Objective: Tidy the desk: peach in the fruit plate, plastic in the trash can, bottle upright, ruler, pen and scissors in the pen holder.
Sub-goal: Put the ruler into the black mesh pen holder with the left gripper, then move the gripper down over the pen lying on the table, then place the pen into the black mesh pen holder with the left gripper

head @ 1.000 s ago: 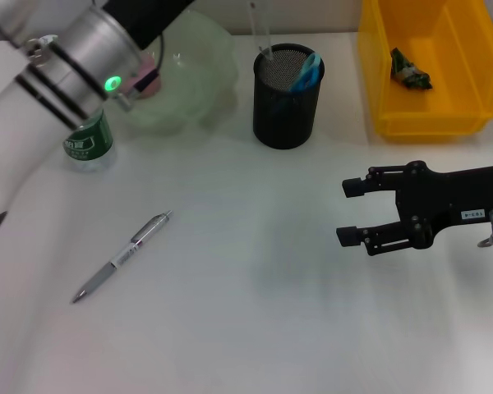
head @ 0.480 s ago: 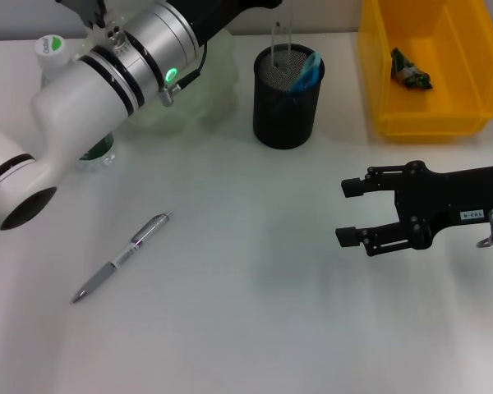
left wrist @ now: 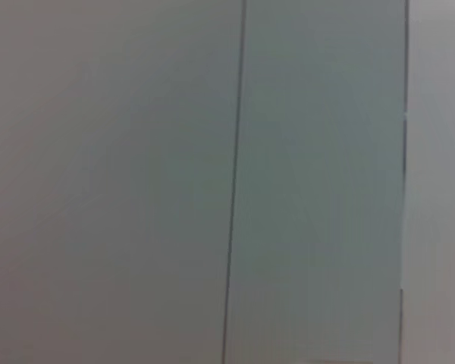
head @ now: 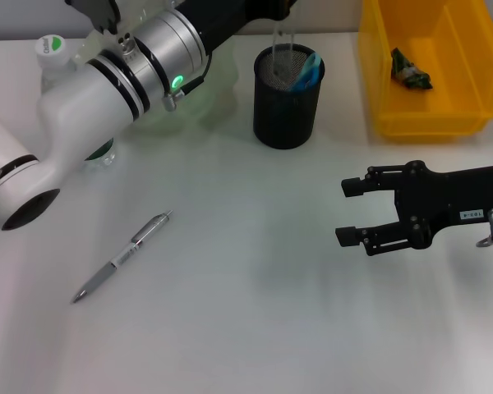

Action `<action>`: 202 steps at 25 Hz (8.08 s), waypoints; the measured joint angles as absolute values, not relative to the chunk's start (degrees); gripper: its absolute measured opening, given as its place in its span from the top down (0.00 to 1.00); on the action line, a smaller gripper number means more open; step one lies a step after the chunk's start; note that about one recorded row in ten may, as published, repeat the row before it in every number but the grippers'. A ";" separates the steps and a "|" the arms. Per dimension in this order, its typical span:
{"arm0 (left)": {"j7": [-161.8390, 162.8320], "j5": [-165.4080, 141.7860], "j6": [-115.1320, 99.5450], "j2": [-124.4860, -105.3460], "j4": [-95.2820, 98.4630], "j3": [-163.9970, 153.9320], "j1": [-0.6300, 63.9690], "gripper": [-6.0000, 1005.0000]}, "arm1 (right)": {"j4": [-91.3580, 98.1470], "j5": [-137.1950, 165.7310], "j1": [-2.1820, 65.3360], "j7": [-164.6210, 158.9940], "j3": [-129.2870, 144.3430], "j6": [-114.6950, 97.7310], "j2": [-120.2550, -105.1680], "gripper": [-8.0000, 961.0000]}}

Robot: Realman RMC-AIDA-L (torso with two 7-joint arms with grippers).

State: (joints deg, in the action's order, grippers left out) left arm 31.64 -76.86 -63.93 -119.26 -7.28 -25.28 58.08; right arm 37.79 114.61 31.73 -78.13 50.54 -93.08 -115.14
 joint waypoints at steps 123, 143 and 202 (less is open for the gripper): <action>143.46 -155.82 -91.02 -118.50 58.61 -74.81 44.80 0.95 | 38.84 114.60 32.32 -79.38 50.10 -92.82 -114.96 0.16; 143.35 -155.96 -90.42 -118.78 54.95 -75.44 46.05 0.64 | 38.93 114.61 32.52 -79.38 50.10 -92.81 -114.86 0.16; 85.60 -94.58 -80.85 -118.92 29.26 -47.20 45.02 0.86 | 38.81 115.10 30.87 -81.39 50.01 -91.49 -114.61 0.15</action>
State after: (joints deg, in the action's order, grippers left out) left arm 85.60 -94.58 -80.85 -118.92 29.26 -47.20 45.02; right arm 38.81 115.10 30.87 -81.39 50.01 -91.49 -114.61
